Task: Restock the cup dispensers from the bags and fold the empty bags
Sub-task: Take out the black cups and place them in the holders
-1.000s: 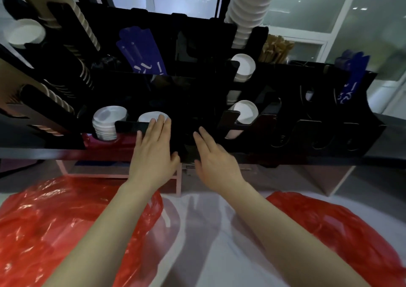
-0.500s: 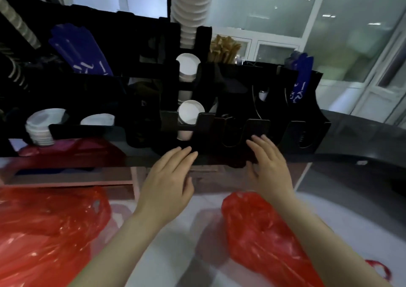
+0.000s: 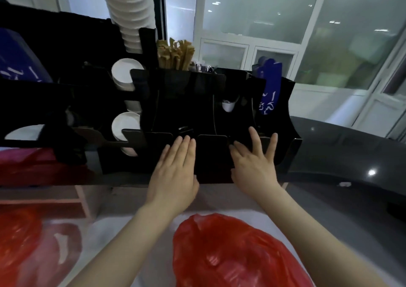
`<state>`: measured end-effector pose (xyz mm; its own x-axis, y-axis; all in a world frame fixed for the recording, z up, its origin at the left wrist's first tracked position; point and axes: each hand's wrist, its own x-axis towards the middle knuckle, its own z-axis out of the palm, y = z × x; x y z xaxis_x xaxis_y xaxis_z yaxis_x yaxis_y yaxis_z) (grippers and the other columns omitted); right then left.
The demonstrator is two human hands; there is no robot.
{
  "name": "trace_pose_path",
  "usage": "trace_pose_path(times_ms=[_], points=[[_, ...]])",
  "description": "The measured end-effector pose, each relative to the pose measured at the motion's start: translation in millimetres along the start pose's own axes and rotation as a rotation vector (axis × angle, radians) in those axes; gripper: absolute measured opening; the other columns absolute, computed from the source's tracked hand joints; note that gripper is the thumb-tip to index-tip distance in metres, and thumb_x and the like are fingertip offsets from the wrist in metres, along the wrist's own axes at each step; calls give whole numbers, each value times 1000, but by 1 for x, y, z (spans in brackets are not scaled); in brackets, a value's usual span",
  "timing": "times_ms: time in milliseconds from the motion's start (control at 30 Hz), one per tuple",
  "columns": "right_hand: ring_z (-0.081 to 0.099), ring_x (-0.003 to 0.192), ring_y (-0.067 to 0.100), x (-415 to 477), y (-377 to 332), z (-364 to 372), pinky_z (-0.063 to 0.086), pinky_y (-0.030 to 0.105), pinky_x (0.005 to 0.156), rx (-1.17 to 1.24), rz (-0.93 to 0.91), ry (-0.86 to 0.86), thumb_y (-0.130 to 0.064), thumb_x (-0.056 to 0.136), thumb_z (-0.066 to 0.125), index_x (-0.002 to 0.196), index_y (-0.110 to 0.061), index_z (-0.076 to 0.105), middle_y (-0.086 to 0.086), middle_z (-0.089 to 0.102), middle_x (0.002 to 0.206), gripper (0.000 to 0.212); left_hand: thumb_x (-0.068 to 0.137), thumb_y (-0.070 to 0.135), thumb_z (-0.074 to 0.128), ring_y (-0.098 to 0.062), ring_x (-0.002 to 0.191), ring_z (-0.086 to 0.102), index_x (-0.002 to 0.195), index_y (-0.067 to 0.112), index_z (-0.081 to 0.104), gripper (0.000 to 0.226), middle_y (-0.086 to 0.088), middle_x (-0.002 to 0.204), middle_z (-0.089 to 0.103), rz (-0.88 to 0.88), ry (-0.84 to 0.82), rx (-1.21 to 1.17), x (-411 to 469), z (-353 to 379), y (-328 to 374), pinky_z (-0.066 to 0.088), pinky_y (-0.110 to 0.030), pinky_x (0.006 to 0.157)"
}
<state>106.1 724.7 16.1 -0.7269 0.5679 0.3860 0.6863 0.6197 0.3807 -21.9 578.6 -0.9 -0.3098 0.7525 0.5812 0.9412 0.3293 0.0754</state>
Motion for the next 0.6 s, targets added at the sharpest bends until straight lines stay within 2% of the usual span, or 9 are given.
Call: trace_pose_path(times_ms=[67, 167, 233, 300, 367, 433, 500, 600], points=[[-10, 142, 34, 1, 4, 5, -30, 67, 97, 32, -25, 46, -32, 81, 59, 135, -20, 49, -4, 45, 142, 56, 83, 27, 59, -26, 146, 15, 147, 3, 25, 77, -13, 154, 27, -31, -13, 66, 7, 1, 0, 1, -38, 115], [-5, 144, 32, -4, 13, 8, -21, 65, 104, 143, -104, 167, -39, 81, 62, 142, -17, 42, 2, 29, 154, 68, 87, 31, 51, -24, 147, -6, 150, 7, 13, 78, -9, 159, 13, -62, -89, 157, 15, 6, 1, -12, -43, 113], [6, 143, 30, -8, 20, 7, -10, 61, 108, 291, -19, 302, -31, 76, 67, 144, -11, 37, 6, 29, 154, 77, 87, 31, 50, -24, 145, -15, 151, 9, 9, 79, -7, 160, 8, -94, -106, 197, 20, 12, 1, -19, -47, 110], [9, 143, 30, -8, 33, 8, -7, 60, 109, 404, 152, 342, -20, 73, 66, 145, -7, 34, 7, 33, 151, 79, 87, 30, 50, -24, 144, -21, 150, 9, 7, 80, -7, 160, 6, -126, -125, 222, 24, 16, 3, -26, -50, 105], [2, 144, 31, -5, 50, 10, -13, 64, 106, 394, 274, 240, -17, 74, 60, 143, -10, 35, 3, 35, 149, 73, 86, 28, 52, -22, 144, -21, 149, 9, 12, 77, -6, 159, 9, -158, -135, 223, 28, 19, 6, -29, -52, 102], [-5, 144, 32, -2, 61, 13, -20, 68, 100, 312, 291, 70, -19, 77, 55, 134, -14, 46, -2, 41, 143, 58, 83, 27, 55, -20, 145, -16, 146, 9, 21, 73, -4, 157, 19, -189, -123, 193, 31, 20, 7, -27, -53, 103], [-3, 143, 34, -1, 67, 18, -21, 70, 95, 222, 249, -32, -19, 77, 53, 117, -16, 56, -5, 52, 129, 40, 81, 26, 57, -20, 146, -11, 142, 9, 29, 69, -3, 153, 27, -212, -108, 170, 33, 20, 9, -23, -54, 105], [8, 139, 35, -1, 71, 21, -20, 72, 95, 167, 218, -42, -17, 78, 53, 108, -16, 61, -7, 60, 114, 31, 81, 27, 59, -20, 146, -8, 139, 9, 32, 67, -2, 151, 31, -220, -102, 164, 34, 19, 10, -20, -55, 106]])
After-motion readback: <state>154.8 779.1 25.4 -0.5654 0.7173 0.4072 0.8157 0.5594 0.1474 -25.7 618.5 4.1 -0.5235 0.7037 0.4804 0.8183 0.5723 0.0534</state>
